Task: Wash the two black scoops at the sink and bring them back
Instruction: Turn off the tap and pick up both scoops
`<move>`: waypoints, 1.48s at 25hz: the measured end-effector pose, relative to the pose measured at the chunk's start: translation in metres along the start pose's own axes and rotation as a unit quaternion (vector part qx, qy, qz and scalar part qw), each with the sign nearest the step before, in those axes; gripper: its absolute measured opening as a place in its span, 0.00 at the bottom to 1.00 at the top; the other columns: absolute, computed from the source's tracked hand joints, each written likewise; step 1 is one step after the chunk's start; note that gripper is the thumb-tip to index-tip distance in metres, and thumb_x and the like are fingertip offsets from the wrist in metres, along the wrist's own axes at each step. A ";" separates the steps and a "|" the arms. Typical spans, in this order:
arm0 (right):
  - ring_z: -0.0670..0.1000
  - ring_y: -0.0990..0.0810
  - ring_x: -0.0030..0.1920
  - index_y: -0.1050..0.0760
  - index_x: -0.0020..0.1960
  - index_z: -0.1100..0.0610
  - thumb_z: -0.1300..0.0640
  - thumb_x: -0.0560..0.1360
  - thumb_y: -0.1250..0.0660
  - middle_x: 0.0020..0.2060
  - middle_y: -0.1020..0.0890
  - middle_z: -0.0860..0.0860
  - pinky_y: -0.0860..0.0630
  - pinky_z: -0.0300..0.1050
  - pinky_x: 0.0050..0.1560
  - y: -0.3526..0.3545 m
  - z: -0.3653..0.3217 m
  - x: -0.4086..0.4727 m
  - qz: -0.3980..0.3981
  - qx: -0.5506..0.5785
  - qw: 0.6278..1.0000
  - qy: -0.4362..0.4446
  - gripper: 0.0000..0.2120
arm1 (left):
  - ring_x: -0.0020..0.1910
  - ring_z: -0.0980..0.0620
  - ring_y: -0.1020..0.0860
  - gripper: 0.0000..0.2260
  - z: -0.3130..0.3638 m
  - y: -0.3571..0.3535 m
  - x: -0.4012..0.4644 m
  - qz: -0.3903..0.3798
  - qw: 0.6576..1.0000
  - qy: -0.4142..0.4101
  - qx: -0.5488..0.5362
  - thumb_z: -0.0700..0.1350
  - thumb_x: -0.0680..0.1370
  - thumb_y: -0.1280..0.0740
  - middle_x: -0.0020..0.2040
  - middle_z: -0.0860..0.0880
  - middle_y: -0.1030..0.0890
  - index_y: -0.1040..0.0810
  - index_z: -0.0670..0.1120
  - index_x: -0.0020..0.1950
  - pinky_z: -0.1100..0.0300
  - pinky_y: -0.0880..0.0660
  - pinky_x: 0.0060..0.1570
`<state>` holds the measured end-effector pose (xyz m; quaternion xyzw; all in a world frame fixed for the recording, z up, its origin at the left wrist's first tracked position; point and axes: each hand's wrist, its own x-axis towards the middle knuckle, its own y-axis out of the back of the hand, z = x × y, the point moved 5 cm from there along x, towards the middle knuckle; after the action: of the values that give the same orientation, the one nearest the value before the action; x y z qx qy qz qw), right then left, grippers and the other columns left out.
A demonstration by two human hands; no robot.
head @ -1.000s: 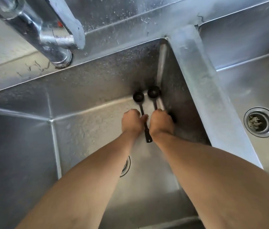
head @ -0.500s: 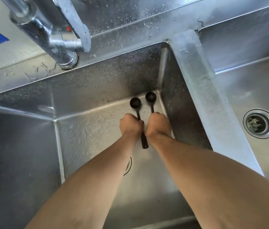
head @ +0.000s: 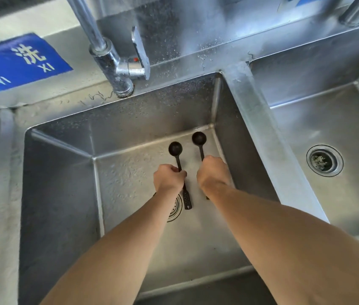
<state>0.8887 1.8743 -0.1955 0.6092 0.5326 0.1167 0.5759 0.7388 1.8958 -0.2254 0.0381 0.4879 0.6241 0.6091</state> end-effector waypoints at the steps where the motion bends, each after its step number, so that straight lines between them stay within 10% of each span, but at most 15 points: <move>1: 0.60 0.16 0.55 0.20 0.60 0.61 0.67 0.79 0.39 0.54 0.16 0.59 0.17 0.51 0.52 0.003 0.001 -0.012 -0.002 0.001 1.000 0.001 0.13 | 0.34 0.45 0.15 0.05 -0.006 0.008 -0.009 -0.002 1.000 0.004 -0.003 0.45 0.71 0.26 0.34 0.46 0.15 0.19 0.48 0.36 0.52 0.15 0.40; 8: 0.57 0.20 0.44 0.22 0.52 0.59 0.64 0.76 0.37 0.37 0.25 0.52 0.19 0.49 0.42 0.024 -0.001 -0.093 -0.031 0.032 0.999 -0.023 0.07 | 0.24 0.45 0.16 0.05 -0.034 0.076 -0.081 -0.009 0.994 0.059 -0.095 0.42 0.68 0.24 0.32 0.44 0.16 0.19 0.46 0.36 0.50 0.17 0.28; 21: 0.64 0.18 0.47 0.22 0.54 0.60 0.65 0.75 0.38 0.51 0.19 0.59 0.24 0.49 0.42 0.075 -0.039 -0.225 0.055 -0.080 0.985 0.139 0.10 | 0.38 0.40 0.21 0.10 -0.058 0.192 -0.192 0.075 0.967 -0.173 0.169 0.34 0.74 0.36 0.37 0.43 0.24 0.28 0.42 0.34 0.53 0.32 0.32; 24: 0.61 0.19 0.42 0.19 0.48 0.58 0.64 0.74 0.38 0.45 0.17 0.57 0.19 0.50 0.41 0.079 -0.036 -0.242 0.037 0.005 0.995 0.089 0.09 | 0.37 0.38 0.18 0.11 -0.075 0.204 -0.206 0.078 0.985 -0.122 0.098 0.34 0.73 0.36 0.33 0.39 0.20 0.28 0.40 0.30 0.52 0.27 0.30; 28: 0.54 0.15 0.44 0.14 0.50 0.52 0.57 0.76 0.31 0.42 0.14 0.51 0.18 0.42 0.45 0.075 -0.044 -0.248 -0.039 0.170 0.981 0.083 0.07 | 0.45 0.42 0.14 0.05 -0.094 0.209 -0.227 0.057 0.994 -0.053 -0.082 0.39 0.77 0.29 0.45 0.41 0.13 0.14 0.41 0.49 0.49 0.16 0.48; 33: 0.47 0.17 0.41 0.13 0.53 0.53 0.54 0.73 0.25 0.40 0.15 0.46 0.27 0.32 0.39 0.062 -0.057 -0.259 -0.105 0.230 0.959 0.128 0.09 | 0.35 0.46 0.14 0.04 -0.118 0.217 -0.269 0.119 0.961 0.041 -0.247 0.40 0.76 0.26 0.38 0.44 0.14 0.14 0.42 0.49 0.50 0.15 0.34; 37: 0.45 0.16 0.39 0.14 0.54 0.54 0.54 0.74 0.25 0.40 0.14 0.47 0.23 0.29 0.35 0.044 -0.060 -0.278 -0.165 0.226 0.945 0.170 0.09 | 0.38 0.48 0.13 0.05 -0.141 0.223 -0.310 0.172 0.926 0.072 -0.327 0.39 0.76 0.26 0.40 0.46 0.13 0.16 0.49 0.43 0.50 0.15 0.43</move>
<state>0.7532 1.7017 -0.0092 0.5979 0.7283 -0.0014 0.3348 0.5661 1.6175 0.0166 -0.1246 0.2848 0.8455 0.4342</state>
